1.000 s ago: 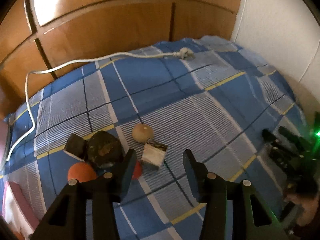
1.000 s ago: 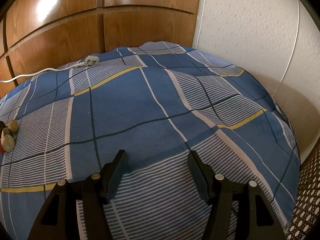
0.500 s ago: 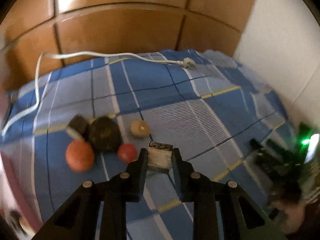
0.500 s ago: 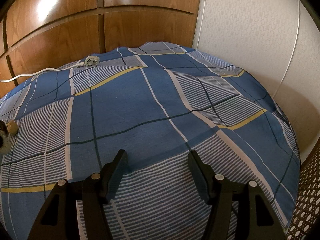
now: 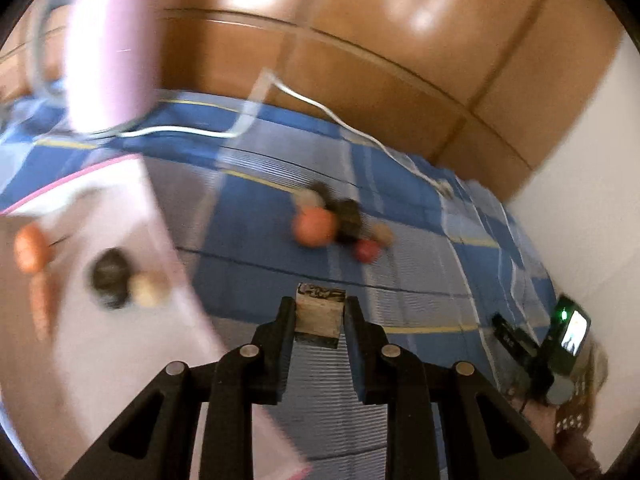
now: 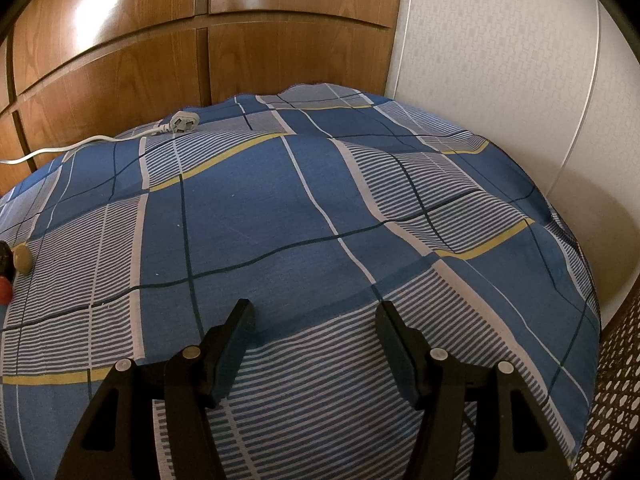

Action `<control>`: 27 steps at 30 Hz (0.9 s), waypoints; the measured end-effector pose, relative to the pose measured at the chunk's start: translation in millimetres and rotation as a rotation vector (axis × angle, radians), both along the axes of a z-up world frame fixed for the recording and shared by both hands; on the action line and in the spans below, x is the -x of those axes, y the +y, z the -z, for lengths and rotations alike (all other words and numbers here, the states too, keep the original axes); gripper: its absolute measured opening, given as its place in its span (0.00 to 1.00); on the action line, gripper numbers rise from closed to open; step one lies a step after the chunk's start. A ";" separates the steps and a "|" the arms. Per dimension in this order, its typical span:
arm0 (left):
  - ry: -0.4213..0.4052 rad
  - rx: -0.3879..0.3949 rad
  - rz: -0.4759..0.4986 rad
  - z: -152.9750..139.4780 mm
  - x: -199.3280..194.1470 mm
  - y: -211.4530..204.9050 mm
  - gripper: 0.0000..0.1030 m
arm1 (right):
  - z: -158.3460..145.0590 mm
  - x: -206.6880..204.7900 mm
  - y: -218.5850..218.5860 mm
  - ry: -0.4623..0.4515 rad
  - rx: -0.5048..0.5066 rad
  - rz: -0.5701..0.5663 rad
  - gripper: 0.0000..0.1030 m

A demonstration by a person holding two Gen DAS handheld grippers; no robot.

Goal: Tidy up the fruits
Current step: 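Grasp the dark eggplant chunk with white cut face using the left gripper, then carry the eggplant chunk with the left gripper into the tray and release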

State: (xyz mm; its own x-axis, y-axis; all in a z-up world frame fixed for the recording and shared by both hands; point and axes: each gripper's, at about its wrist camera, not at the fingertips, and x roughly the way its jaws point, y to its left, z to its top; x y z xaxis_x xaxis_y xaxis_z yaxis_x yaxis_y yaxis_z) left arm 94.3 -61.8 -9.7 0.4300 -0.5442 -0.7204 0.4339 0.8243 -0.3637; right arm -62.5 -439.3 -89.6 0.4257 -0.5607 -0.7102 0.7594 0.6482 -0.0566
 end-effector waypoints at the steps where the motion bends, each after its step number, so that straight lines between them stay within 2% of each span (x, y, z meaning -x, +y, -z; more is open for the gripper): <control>1: -0.001 0.000 -0.047 -1.2 -5.0 17.1 0.24 | 0.0 0.0 0.1 0.000 0.000 0.000 0.62; 6: 0.036 0.040 -0.227 1.0 -37.2 78.1 0.24 | -0.1 -0.5 -0.3 0.002 0.001 -0.001 0.62; 10: 0.017 0.012 -0.329 7.7 -67.5 110.1 0.24 | -0.1 -0.5 -0.1 0.002 0.002 -0.001 0.62; 18: 0.008 -0.053 -0.383 25.9 -93.1 119.5 0.25 | 0.0 -0.4 0.0 0.002 0.002 -0.001 0.62; 19: 0.008 -0.057 -0.390 27.2 -92.5 120.3 0.27 | -0.1 -0.5 -0.2 0.002 0.002 -0.001 0.62; 21: 0.004 -0.060 -0.403 27.3 -88.6 122.2 0.41 | 0.0 -0.4 0.0 0.002 0.002 -0.001 0.62; 24: -0.012 -0.062 -0.430 24.0 -78.9 123.5 0.42 | 0.0 -0.3 0.1 0.002 0.002 -0.001 0.62; 27: -0.058 -0.100 -0.453 15.6 -62.6 119.6 0.42 | 0.0 -0.3 0.1 0.002 0.002 -0.001 0.62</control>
State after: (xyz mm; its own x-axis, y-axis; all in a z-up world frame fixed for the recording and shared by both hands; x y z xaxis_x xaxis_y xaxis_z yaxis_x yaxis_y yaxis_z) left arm 156.9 57.7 -25.3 0.6497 -0.2215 -0.7272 0.0393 0.9651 -0.2589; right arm -62.1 -439.2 -89.5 0.4250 -0.5615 -0.7100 0.7586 0.6488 -0.0591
